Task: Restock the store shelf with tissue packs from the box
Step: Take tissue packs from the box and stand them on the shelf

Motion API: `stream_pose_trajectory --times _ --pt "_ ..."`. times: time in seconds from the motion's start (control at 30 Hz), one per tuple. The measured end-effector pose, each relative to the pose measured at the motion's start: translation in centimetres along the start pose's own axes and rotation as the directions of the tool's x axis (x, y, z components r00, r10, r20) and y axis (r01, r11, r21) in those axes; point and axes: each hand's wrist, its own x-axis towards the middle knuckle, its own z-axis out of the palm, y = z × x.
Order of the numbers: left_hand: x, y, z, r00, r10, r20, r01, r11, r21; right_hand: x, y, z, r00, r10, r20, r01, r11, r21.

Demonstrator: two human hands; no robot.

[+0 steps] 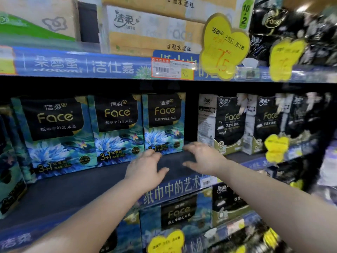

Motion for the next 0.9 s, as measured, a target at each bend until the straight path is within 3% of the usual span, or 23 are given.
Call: stream_pose_trajectory --times 0.27,0.43,0.67,0.77,0.9 --pt "-1.5 8.8 5.3 0.947 0.295 0.124 -0.288 0.955 -0.074 -10.7 3.9 1.3 0.958 0.279 0.071 -0.274 0.959 -0.066" --pt "-3.0 13.6 7.4 0.896 0.374 0.241 -0.362 0.928 -0.094 -17.7 7.9 0.8 0.888 0.447 0.111 -0.436 0.893 -0.107" --pt "-6.9 23.0 9.9 0.834 0.468 0.293 -0.473 0.879 -0.060 -29.6 13.2 -0.2 0.831 0.552 0.060 -0.545 0.832 -0.105" --pt "-9.9 29.8 11.9 0.791 0.526 0.313 -0.525 0.846 -0.096 -37.6 16.3 -1.1 0.758 0.647 0.085 -0.639 0.762 -0.102" --pt "-15.2 40.6 14.2 0.694 0.640 0.330 -0.630 0.762 -0.152 -49.9 20.9 -2.6 0.602 0.789 0.120 -0.776 0.614 -0.141"
